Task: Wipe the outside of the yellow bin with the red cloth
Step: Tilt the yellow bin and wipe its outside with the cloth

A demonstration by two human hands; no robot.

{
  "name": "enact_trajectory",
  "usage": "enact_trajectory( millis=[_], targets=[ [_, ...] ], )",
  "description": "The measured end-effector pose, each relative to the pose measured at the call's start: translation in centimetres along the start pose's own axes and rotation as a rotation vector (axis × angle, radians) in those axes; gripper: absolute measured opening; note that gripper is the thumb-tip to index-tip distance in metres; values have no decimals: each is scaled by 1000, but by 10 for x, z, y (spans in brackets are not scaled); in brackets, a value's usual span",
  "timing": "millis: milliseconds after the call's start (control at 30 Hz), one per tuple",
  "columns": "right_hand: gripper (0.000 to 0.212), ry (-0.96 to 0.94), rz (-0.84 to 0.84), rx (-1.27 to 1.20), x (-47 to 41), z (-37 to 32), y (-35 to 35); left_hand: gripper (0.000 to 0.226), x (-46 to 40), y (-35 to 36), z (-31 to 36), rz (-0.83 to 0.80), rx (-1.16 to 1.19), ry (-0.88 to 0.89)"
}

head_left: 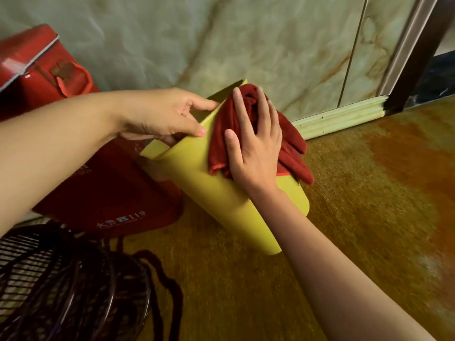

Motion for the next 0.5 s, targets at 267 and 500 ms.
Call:
enact_trajectory(
  millis=[267,500],
  targets=[
    [50,445,-31,-18,91,84,-15,54,-13,-12,2,136,-67,-102],
    [53,258,-77,53,112,20,-5,56,-17,-5,9,137,-152,-104]
  ],
)
Point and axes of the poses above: each hand's wrist, its own x-axis away from the middle knuckle, its own y-axis out of the palm, z = x × y, the point moved 1 cm from there along -x, towards the middle knuckle, and after that the axes turned 6 degrees about z, right-handed, at the moved point
